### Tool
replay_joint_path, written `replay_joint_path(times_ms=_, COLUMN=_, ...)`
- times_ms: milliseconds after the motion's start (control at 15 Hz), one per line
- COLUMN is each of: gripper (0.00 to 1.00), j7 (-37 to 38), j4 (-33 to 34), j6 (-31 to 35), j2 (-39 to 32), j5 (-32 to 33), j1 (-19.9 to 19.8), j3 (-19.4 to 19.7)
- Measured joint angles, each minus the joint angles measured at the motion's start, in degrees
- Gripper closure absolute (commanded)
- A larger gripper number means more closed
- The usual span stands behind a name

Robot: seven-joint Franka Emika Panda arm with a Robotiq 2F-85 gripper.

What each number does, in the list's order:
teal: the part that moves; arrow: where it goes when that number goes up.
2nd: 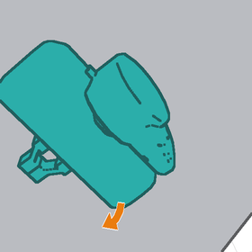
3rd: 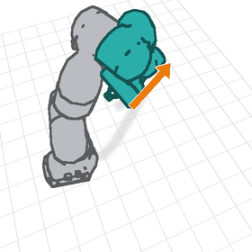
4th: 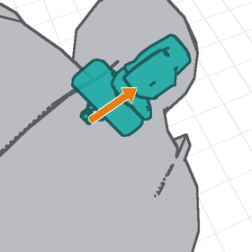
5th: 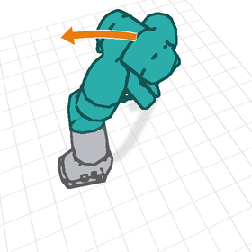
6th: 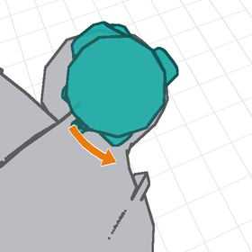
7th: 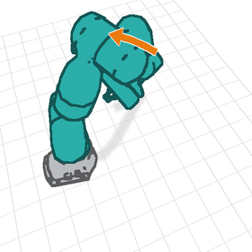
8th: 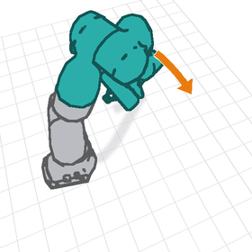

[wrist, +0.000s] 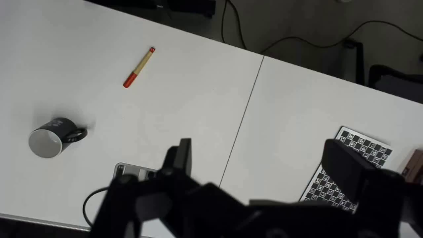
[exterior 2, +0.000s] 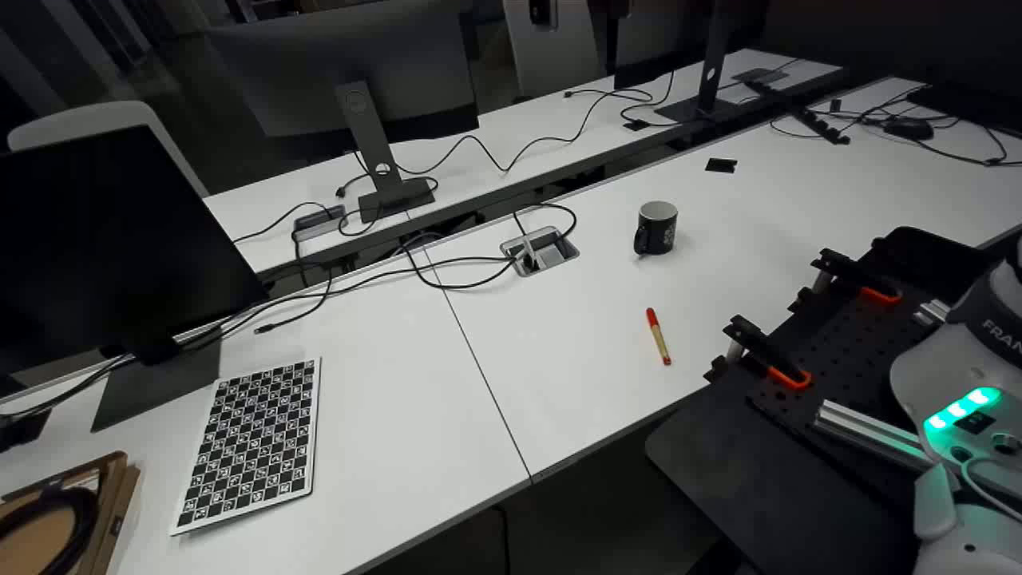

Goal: Move the cup slightly to the left

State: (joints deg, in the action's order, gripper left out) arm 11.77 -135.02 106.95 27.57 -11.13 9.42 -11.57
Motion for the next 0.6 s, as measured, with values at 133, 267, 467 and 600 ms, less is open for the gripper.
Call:
replay_joint_path(times_ms=133, gripper=0.00, j7=0.0, j4=0.0, j6=0.0, j2=0.0, j5=0.0, j1=0.0, j3=0.0)
replay_joint_path(times_ms=267, gripper=0.00, j7=1.0, j4=-0.1, j6=0.2, j2=-0.1, j5=0.0, j1=-0.2, j3=-0.1)
replay_joint_path(times_ms=467, gripper=0.00, j7=6.1, j4=-0.7, j6=2.6, j2=-1.0, j5=0.2, j1=-1.0, j3=-1.1)
replay_joint_path(times_ms=600, gripper=0.00, j7=11.3, j4=-1.4, j6=5.7, j2=-2.2, j5=0.2, j1=-1.9, j3=-2.2)
